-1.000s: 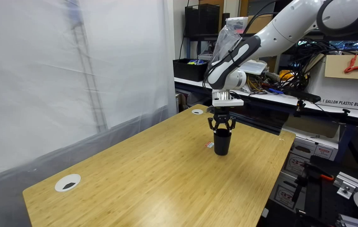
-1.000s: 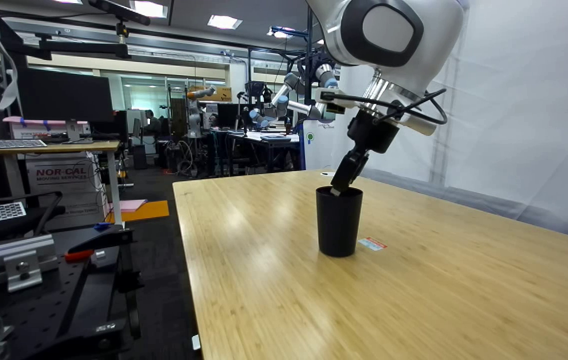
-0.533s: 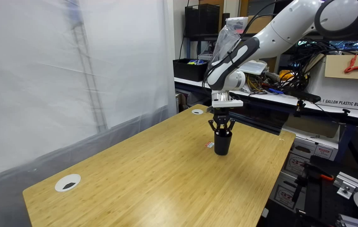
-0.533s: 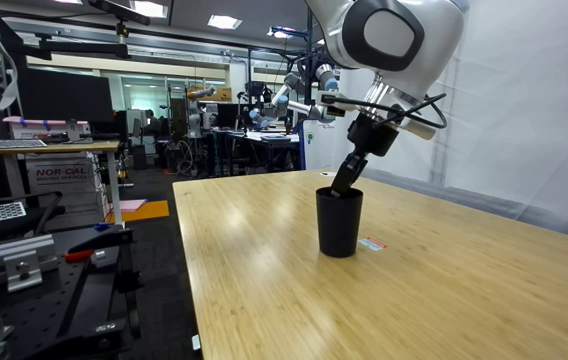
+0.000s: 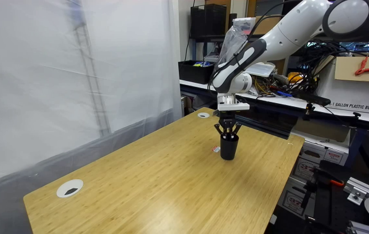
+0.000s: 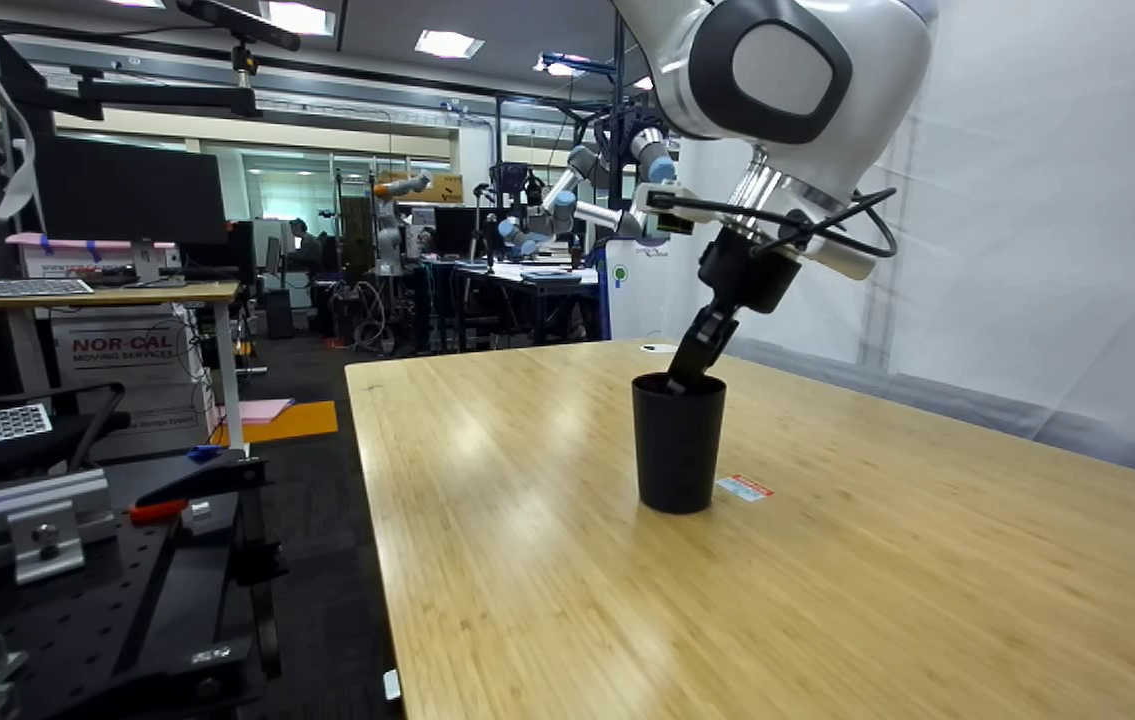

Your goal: Remove the black marker from the black cup and put it on the table

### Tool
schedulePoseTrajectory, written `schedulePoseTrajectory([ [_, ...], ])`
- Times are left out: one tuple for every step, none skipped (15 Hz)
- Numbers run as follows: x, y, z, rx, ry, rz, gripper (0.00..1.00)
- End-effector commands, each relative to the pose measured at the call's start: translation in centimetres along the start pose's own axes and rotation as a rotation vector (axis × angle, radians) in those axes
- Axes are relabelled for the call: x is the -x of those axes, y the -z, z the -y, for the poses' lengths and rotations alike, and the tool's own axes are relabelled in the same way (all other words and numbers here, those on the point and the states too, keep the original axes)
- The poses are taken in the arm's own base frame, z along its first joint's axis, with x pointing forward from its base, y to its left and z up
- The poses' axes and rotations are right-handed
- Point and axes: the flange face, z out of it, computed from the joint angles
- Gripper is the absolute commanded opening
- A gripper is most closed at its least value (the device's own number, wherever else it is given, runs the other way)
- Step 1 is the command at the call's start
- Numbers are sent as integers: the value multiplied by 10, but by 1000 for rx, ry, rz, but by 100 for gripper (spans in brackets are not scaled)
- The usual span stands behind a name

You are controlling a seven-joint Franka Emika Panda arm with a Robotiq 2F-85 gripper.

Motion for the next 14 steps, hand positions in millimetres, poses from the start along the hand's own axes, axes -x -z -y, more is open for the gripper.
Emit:
schedulePoseTrajectory([
  [-2,10,0,-17,8,24,4],
  [-1,13,0,-15,7,17,4],
  [-1,17,0,-15,6,10,4],
  [0,22,0,-16,6,2,4],
  [0,26,0,-16,7,-6,4],
  [1,31,0,-17,7,-14,4],
  [1,35,0,-19,8,-21,4],
  [1,39,-1,-20,8,-26,4],
  [2,42,-1,-22,9,-32,4],
  [4,46,-1,-23,11,-35,4],
  [5,48,-1,-23,13,-36,4],
  [6,50,-1,-22,15,-37,4],
  [7,52,-1,-21,16,-36,4],
  [9,54,-1,-21,19,-37,4],
])
